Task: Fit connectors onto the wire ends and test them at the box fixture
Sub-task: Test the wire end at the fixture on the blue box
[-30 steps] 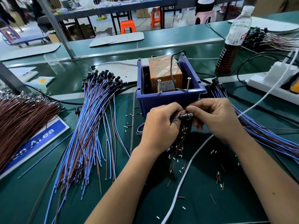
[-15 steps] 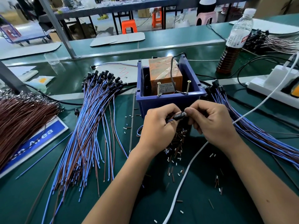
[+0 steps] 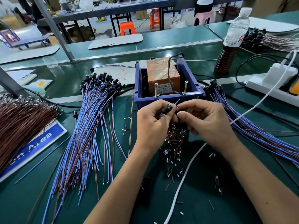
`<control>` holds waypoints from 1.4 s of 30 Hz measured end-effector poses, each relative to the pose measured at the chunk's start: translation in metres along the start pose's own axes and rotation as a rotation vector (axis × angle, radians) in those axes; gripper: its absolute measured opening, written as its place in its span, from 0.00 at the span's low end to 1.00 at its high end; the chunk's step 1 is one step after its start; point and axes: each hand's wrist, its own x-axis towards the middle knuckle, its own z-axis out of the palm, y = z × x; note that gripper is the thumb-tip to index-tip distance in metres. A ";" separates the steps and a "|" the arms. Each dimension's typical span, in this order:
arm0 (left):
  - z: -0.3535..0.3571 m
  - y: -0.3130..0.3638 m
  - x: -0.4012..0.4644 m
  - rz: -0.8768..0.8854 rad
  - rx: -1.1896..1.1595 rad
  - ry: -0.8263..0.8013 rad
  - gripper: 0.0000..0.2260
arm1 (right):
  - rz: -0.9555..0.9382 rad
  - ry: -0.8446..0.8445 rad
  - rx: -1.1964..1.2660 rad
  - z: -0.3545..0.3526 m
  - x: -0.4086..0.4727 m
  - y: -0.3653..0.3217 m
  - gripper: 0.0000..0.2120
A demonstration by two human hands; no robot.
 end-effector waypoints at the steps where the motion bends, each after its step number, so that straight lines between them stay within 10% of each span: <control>1: 0.002 0.001 -0.001 -0.005 -0.014 0.000 0.08 | 0.003 0.016 0.050 0.004 -0.001 0.001 0.08; 19: 0.015 0.003 -0.010 0.240 0.188 0.380 0.06 | 0.032 0.223 0.342 0.011 0.001 -0.005 0.05; 28: 0.005 0.001 -0.001 0.108 0.088 0.612 0.07 | -0.143 0.604 -0.328 0.017 0.013 -0.008 0.05; 42: 0.006 -0.003 0.000 0.085 0.066 0.539 0.07 | -0.233 0.562 -0.478 0.023 0.011 -0.013 0.06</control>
